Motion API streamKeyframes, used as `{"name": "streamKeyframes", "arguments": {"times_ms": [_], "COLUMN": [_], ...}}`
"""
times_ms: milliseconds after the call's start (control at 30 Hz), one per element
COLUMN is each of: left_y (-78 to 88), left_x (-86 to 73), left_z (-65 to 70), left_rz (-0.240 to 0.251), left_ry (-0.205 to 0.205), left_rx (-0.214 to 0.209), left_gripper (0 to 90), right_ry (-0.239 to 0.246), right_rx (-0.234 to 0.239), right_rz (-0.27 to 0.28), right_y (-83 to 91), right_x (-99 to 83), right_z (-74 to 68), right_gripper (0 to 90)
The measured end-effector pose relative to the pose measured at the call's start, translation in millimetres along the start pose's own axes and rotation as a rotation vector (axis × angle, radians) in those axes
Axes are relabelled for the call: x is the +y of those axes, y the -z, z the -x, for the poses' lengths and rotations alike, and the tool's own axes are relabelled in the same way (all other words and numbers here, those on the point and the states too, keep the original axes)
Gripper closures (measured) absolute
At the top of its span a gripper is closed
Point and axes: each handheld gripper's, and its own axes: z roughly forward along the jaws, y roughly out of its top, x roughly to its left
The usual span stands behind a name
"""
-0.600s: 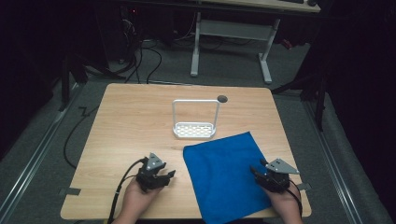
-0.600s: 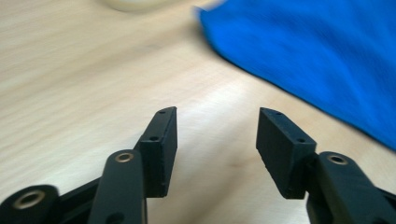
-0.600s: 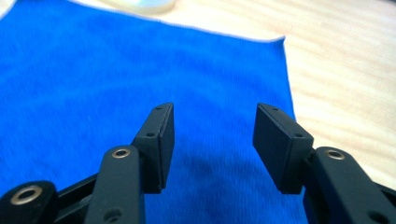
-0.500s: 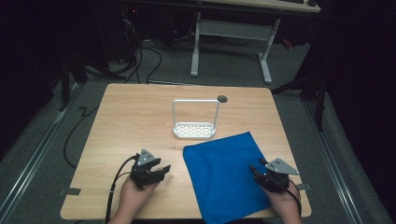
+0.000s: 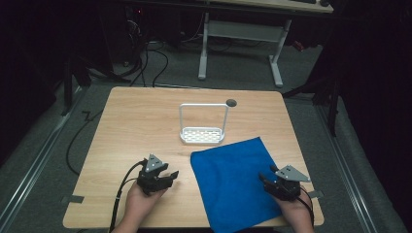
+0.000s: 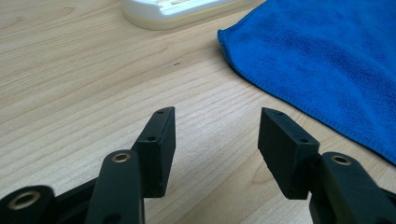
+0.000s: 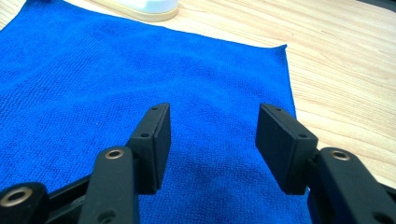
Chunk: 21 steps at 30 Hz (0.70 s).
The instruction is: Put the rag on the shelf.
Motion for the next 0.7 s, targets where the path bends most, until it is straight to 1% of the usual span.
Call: {"name": "streamKeyframes", "arguments": {"times_ms": [67,200,267,333,367,467,533,567,633,700], "left_y": [-0.4,-1.5,-3.1,-5.2,-6.4,-11.6,-14.2,-15.9,-20.1,-24.8], "left_x": [0.2,1.8,2.8,4.3,5.3,8.8,10.7,11.8,14.0,15.1], "left_z": [1.9,8.4,12.3,18.2,22.3,38.6,49.4,55.8,67.5,80.2], "left_rz": [0.000,0.001,0.001,0.002,0.004,0.011,0.015,0.019,0.008,-0.011], "left_ry": [-0.006,-0.026,-0.030,-0.039,-0.045,-0.055,-0.079,-0.088,-0.109,-0.146], "left_rx": [-0.002,-0.021,-0.041,-0.057,-0.068,-0.126,-0.144,-0.151,-0.171,-0.185], "left_gripper": [46.9,47.3,49.3,51.4,52.4,58.4,63.6,66.8,71.9,77.0], "right_ry": [-0.006,-0.003,-0.005,-0.011,-0.009,-0.028,-0.030,-0.034,-0.039,-0.026], "right_rx": [0.000,0.001,0.002,0.002,0.003,0.005,0.007,0.008,0.014,0.019], "right_rz": [-0.001,-0.005,-0.005,-0.007,-0.006,-0.006,-0.008,-0.012,-0.016,-0.022], "right_y": [-0.1,-0.1,0.3,1.0,1.3,3.8,4.9,5.5,6.4,7.0], "right_x": [0.1,0.2,-0.1,-0.4,-0.3,0.0,-0.3,-0.5,-1.1,-2.2], "right_z": [0.2,0.8,1.6,2.7,3.8,6.5,8.0,8.5,9.9,11.5], "right_gripper": [45.4,46.2,47.6,52.0,53.2,58.7,62.3,65.6,71.7,78.9]}}
